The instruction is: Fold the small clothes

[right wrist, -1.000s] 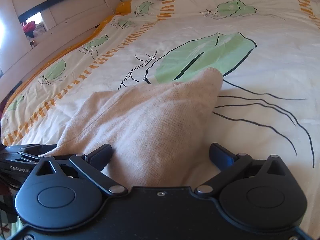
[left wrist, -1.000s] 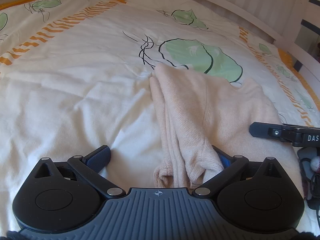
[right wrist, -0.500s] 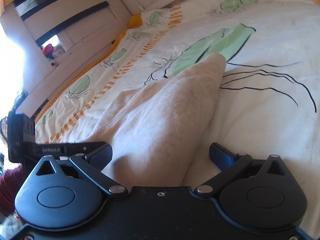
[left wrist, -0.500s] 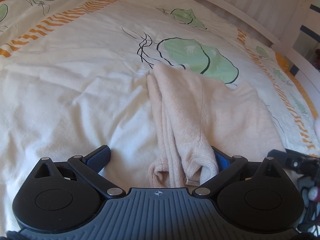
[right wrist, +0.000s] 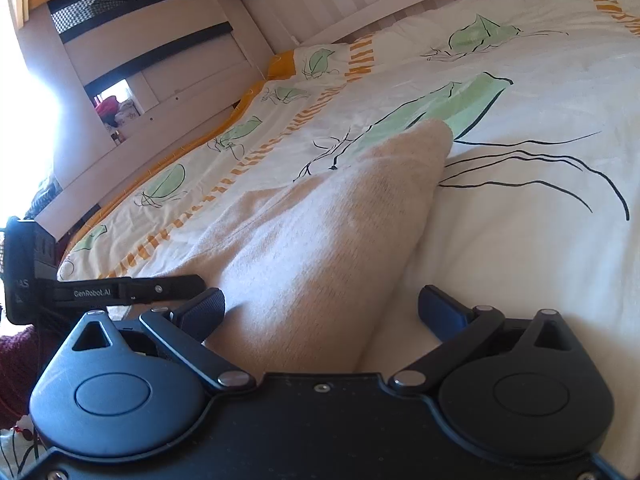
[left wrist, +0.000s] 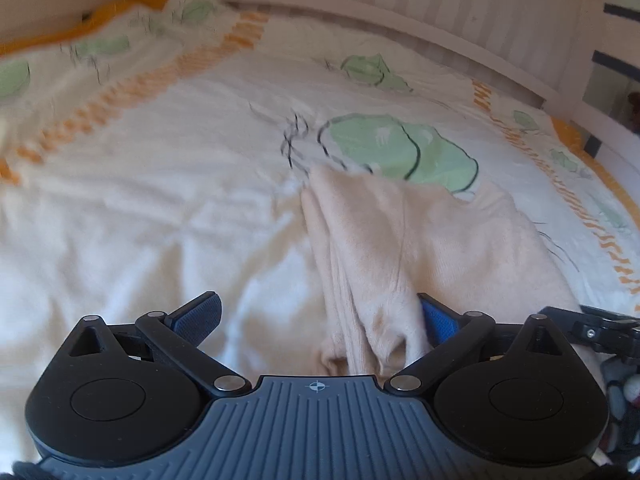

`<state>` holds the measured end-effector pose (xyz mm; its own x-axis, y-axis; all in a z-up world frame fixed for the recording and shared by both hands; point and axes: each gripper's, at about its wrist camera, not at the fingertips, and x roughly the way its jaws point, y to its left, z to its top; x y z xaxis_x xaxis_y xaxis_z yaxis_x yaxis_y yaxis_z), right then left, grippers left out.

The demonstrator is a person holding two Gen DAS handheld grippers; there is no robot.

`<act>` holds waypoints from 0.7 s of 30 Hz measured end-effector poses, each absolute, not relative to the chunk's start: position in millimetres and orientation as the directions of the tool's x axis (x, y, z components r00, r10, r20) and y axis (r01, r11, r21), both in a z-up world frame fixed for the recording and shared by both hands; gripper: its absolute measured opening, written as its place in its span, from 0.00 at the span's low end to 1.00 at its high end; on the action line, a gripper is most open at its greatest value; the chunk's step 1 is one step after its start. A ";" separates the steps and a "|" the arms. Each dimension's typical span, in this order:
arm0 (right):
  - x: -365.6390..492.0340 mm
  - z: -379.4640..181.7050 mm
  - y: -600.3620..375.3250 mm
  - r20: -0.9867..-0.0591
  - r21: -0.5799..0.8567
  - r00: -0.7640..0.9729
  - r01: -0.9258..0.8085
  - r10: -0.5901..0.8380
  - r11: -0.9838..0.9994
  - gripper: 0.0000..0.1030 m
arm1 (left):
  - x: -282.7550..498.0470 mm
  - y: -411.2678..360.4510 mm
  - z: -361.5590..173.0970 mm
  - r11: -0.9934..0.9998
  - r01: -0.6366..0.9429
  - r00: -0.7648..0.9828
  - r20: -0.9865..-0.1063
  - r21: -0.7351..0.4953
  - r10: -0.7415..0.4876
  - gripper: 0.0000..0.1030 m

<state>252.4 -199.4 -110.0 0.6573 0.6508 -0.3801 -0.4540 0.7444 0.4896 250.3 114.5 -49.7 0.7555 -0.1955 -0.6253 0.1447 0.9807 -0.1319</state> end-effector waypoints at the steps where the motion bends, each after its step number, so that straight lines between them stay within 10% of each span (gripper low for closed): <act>1: 252.3 -110.4 -199.9 -0.376 0.493 0.657 -0.454 0.653 0.742 1.00 | 248.6 111.4 -42.1 0.984 0.151 0.772 -0.609 -0.098 -0.180 0.99; 21: 250.5 -113.4 -205.4 -0.350 0.525 0.657 -0.453 0.668 0.720 1.00 | 289.8 -8.0 -35.8 0.842 0.474 0.720 -0.664 0.258 -0.202 0.99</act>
